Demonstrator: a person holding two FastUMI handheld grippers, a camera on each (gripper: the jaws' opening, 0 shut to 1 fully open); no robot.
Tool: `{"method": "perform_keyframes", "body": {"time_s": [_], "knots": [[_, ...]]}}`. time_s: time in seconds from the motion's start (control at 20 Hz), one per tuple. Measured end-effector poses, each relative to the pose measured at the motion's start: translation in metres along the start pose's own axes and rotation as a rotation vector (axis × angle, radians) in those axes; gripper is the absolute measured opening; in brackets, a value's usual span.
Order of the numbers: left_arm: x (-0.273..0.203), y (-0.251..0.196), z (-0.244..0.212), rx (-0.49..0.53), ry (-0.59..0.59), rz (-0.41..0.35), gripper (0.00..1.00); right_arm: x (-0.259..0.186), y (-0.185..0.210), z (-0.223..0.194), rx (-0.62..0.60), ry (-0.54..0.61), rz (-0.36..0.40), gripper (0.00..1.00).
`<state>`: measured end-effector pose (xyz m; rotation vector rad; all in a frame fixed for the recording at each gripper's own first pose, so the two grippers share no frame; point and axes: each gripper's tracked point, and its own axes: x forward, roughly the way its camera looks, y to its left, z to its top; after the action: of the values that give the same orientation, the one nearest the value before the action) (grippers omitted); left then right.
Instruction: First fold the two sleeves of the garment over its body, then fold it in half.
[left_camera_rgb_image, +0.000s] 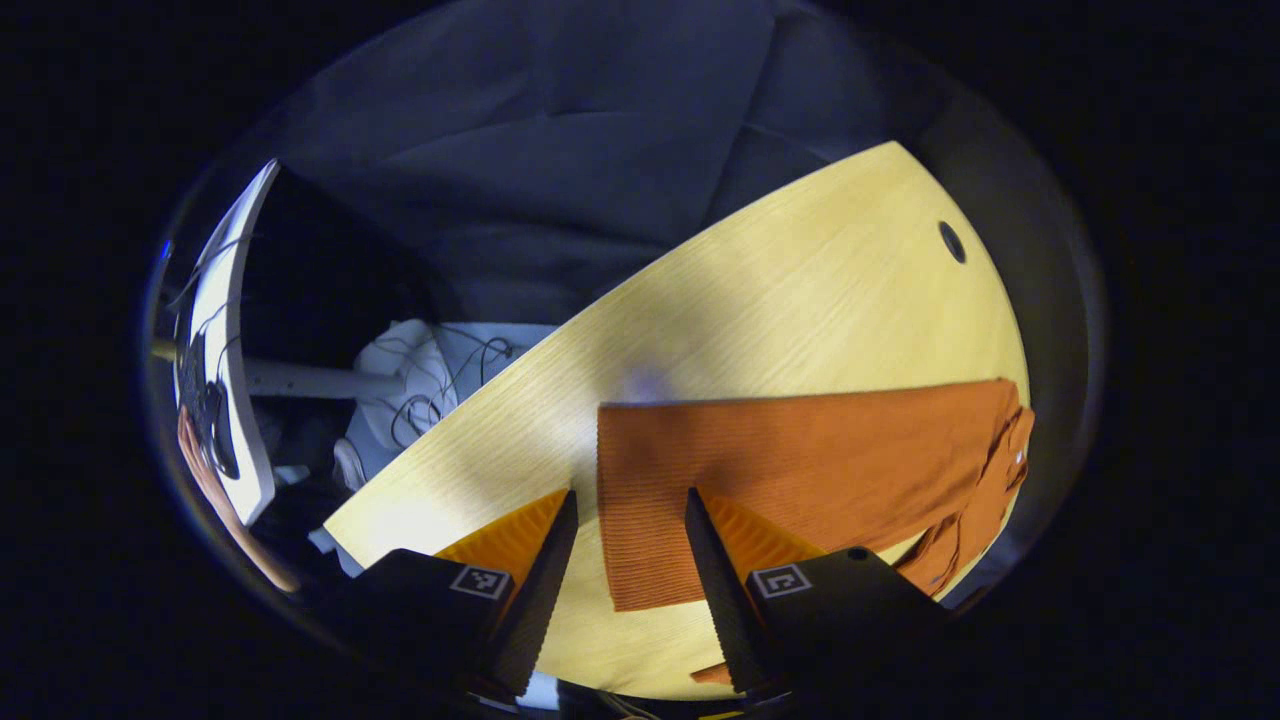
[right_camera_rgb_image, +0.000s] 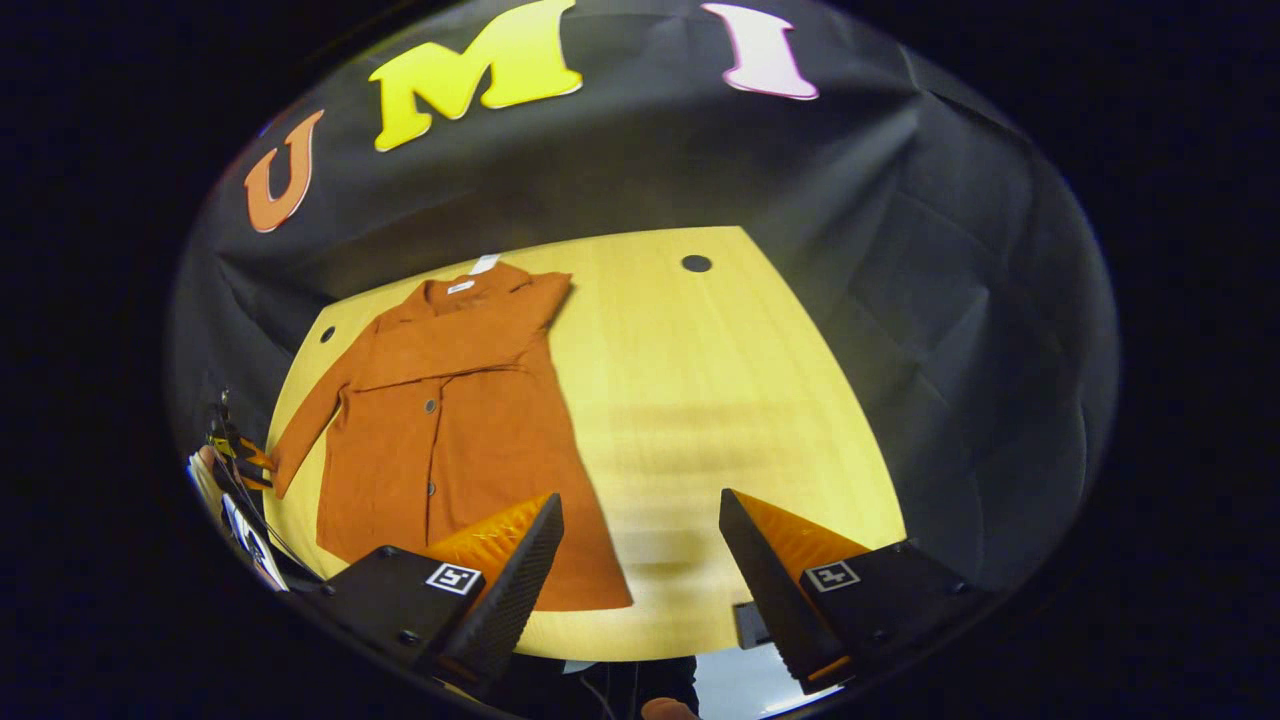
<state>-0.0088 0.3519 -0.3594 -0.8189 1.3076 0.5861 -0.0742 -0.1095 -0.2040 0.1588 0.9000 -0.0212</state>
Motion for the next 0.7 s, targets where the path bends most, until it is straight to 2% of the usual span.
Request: {"method": "perform_keyframes", "body": {"time_s": [0.05, 0.1, 0.15, 0.25, 0.35, 0.5, 0.7], "knots": [[0.001, 0.003, 0.002, -0.008, 0.013, 0.021, 0.8, -0.002, -0.011, 0.0, 0.011, -0.013, -0.006, 1.0], [0.0, 0.002, 0.002, -0.01, 0.021, 0.026, 0.76, -0.004, -0.022, -0.002, 0.033, -0.016, -0.021, 1.0], [0.004, -0.003, 0.003, -0.004, 0.022, 0.021, 0.65, -0.007, -0.03, -0.007, 0.064, -0.017, -0.025, 1.0], [0.005, -0.016, 0.004, -0.02, 0.024, -0.017, 0.36, -0.008, -0.045, -0.017, 0.115, -0.007, -0.035, 1.0], [0.004, -0.02, 0.004, -0.039, 0.037, 0.008, 0.07, -0.004, -0.058, -0.026, 0.138, 0.008, -0.056, 1.0], [-0.007, -0.028, 0.004, 0.002, 0.03, 0.027, 0.04, 0.001, -0.069, -0.035, 0.168, 0.026, -0.052, 1.0], [-0.054, -0.081, 0.007, 0.099, -0.03, -0.025, 0.04, 0.014, -0.069, -0.037, 0.163, 0.046, -0.015, 1.0]]}}
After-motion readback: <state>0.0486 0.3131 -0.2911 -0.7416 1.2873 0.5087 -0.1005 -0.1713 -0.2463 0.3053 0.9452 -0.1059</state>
